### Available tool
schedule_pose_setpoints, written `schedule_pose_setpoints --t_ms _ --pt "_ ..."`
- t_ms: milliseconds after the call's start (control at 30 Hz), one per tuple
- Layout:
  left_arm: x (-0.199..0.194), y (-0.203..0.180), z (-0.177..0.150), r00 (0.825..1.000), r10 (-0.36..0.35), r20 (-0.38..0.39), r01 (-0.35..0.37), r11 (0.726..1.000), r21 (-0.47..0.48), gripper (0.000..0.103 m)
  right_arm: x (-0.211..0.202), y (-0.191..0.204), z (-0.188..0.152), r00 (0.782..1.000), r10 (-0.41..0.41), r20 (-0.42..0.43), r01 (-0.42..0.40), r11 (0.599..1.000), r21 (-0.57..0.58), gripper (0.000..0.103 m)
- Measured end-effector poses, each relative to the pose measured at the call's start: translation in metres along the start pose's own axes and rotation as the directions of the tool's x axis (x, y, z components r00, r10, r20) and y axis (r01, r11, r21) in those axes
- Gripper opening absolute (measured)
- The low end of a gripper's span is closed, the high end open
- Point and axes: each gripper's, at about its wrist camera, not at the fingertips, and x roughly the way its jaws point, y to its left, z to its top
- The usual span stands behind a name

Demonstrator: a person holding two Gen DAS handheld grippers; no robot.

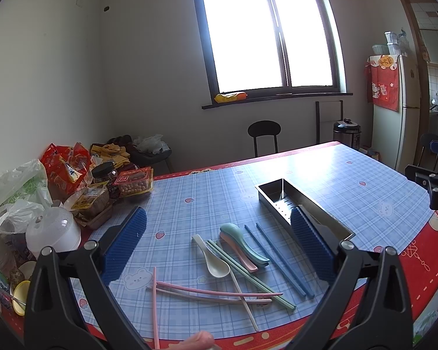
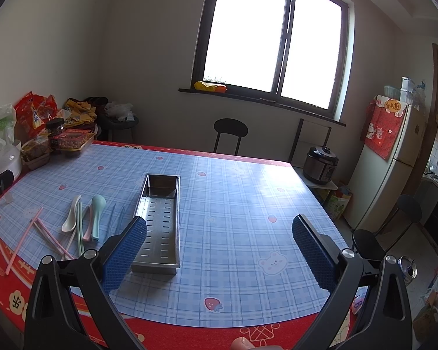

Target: Organize utensils

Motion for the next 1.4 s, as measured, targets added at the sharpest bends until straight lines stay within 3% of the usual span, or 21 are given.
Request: schedule_pose_setpoints --t_ms 1400 --pt "-0.0077 -0.0014 -0.0031 1.000 -0.002 -0.002 0.002 1.000 -0.004 0.098 -0.0044 -0.0062 -0.0014 1.000 -0.003 -0.002 0.003 1.000 0.006 0.098"
